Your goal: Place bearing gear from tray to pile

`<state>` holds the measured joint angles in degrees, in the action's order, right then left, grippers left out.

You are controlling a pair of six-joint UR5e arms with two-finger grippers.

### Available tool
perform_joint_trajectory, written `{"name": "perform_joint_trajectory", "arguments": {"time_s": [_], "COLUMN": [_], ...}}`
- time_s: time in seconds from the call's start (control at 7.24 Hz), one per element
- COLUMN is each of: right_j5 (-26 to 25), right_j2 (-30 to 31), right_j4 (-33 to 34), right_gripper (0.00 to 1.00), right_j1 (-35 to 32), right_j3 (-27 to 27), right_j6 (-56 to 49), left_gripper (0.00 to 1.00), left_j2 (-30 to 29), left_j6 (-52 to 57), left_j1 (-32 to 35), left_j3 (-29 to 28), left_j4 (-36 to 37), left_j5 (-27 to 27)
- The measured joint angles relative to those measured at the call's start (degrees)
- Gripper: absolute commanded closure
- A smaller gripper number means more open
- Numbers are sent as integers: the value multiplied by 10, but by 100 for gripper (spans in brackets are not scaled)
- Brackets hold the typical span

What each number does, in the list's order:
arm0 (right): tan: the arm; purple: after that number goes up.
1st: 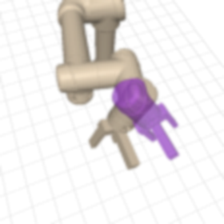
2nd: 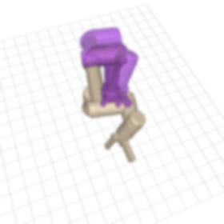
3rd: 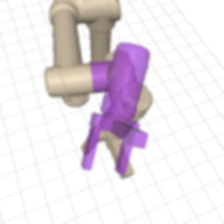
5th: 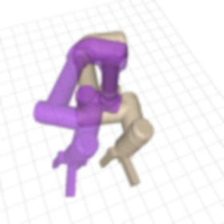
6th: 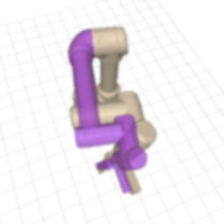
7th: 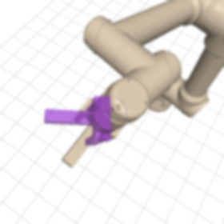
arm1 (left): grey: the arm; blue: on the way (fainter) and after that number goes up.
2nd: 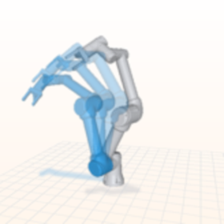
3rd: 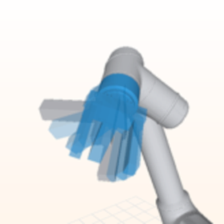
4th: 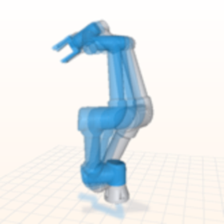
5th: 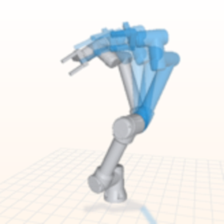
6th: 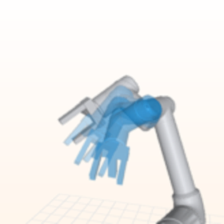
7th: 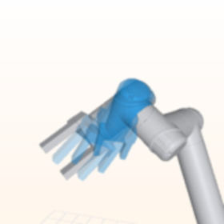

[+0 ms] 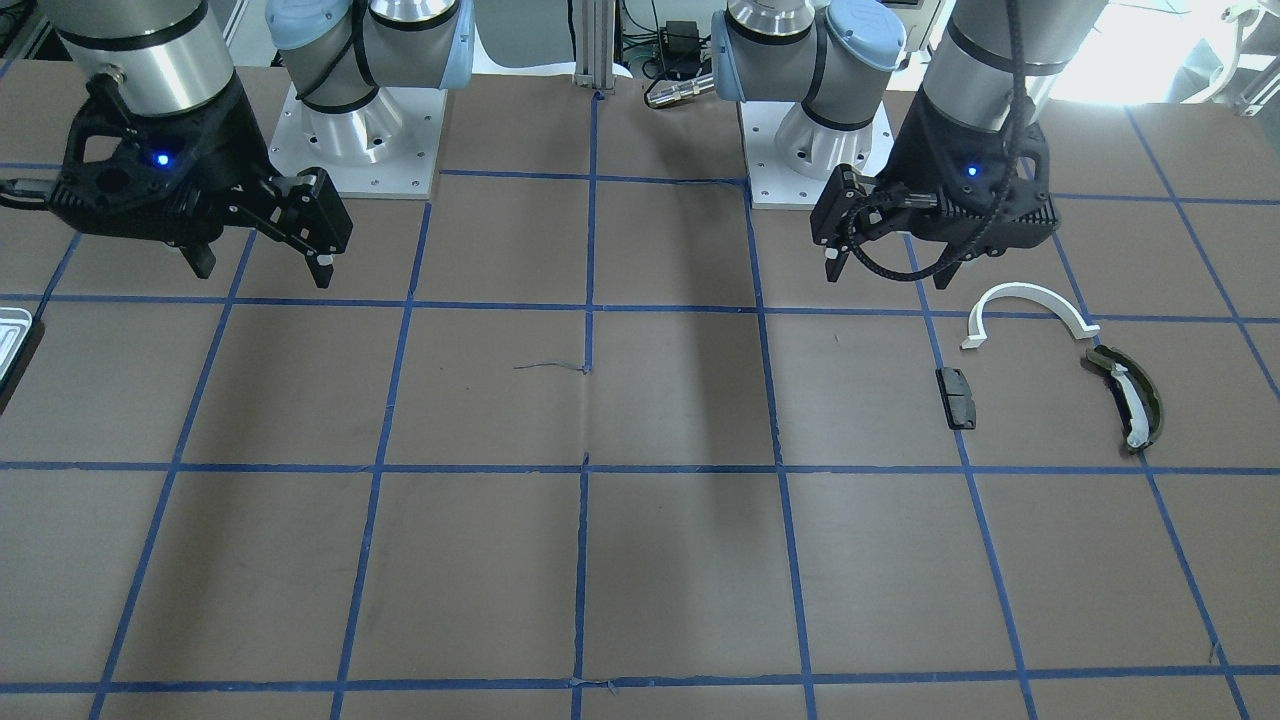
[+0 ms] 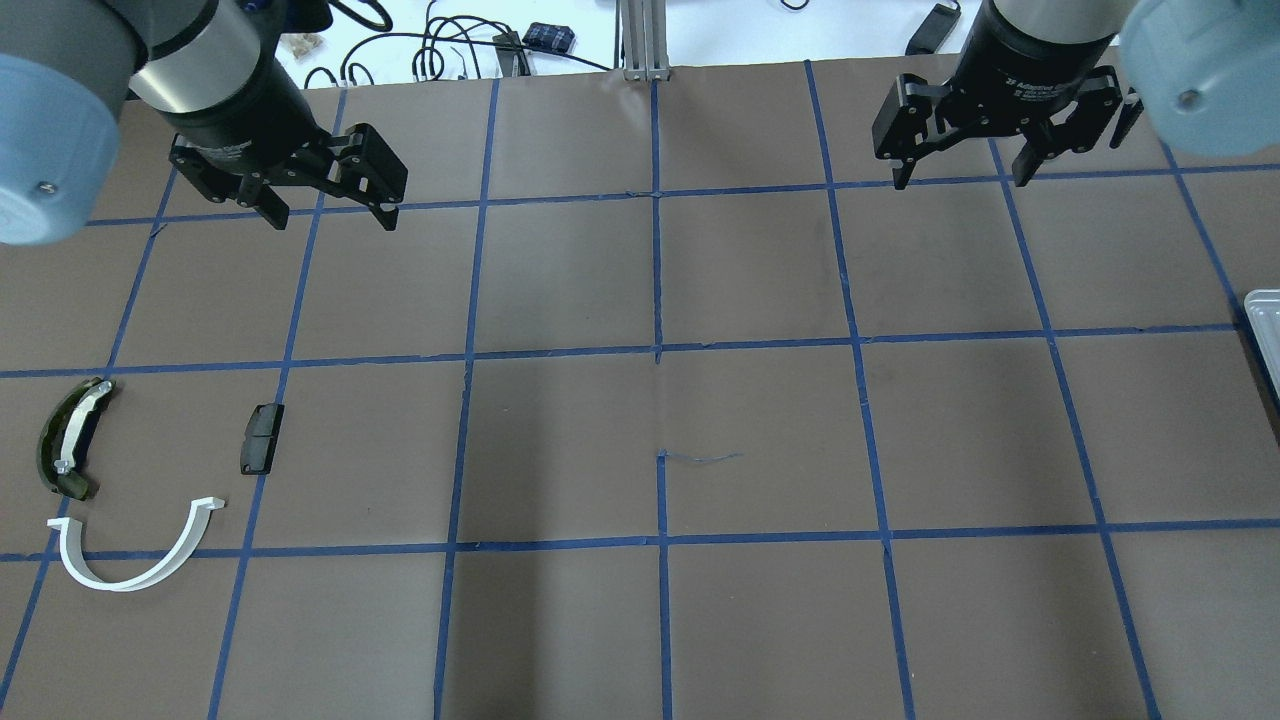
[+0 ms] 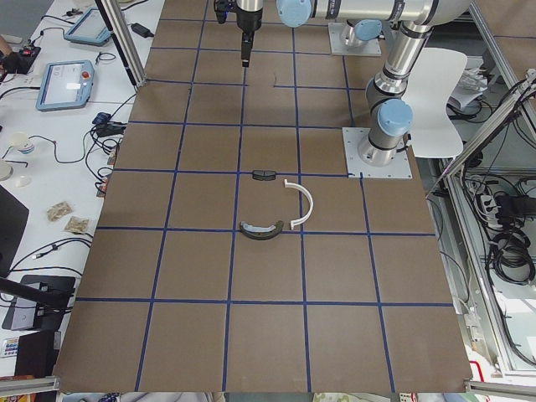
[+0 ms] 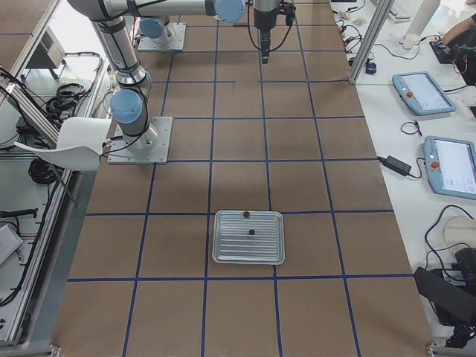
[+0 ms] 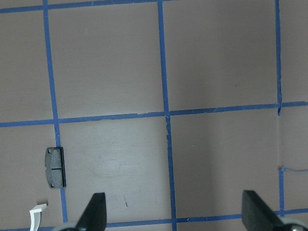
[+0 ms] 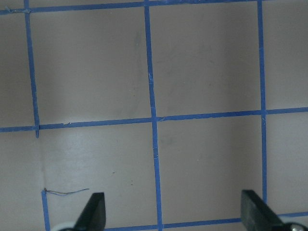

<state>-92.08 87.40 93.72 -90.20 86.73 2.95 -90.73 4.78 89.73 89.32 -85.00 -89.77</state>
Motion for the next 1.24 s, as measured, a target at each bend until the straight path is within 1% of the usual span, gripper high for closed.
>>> {"name": "perform_joint_trajectory", "arguments": {"time_s": [0.41,0.55,0.69,0.97,1.24], "right_j5": [-5,-7,-12,-18,-22], "right_j2": [-8,-12,-15,-22,-29], "right_j4": [1,3,3,3,8], "right_gripper": [0,0,0,0,0], "right_j1": [1,10,33,130,250], "right_j3": [-3,-4,-3,10,48], "right_j6": [-47,-96,-164,-331,-564], "left_gripper": [0,0,0,0,0], "left_j2": [-24,-25,-24,-17,-12], "left_j6": [3,2,1,1,0], "left_j1": [8,9,10,11,12], "left_j3": [-28,-28,-25,-11,-3], "left_j4": [-3,-3,-3,-3,1], "left_j5": [-6,-6,-6,-5,-5]}}
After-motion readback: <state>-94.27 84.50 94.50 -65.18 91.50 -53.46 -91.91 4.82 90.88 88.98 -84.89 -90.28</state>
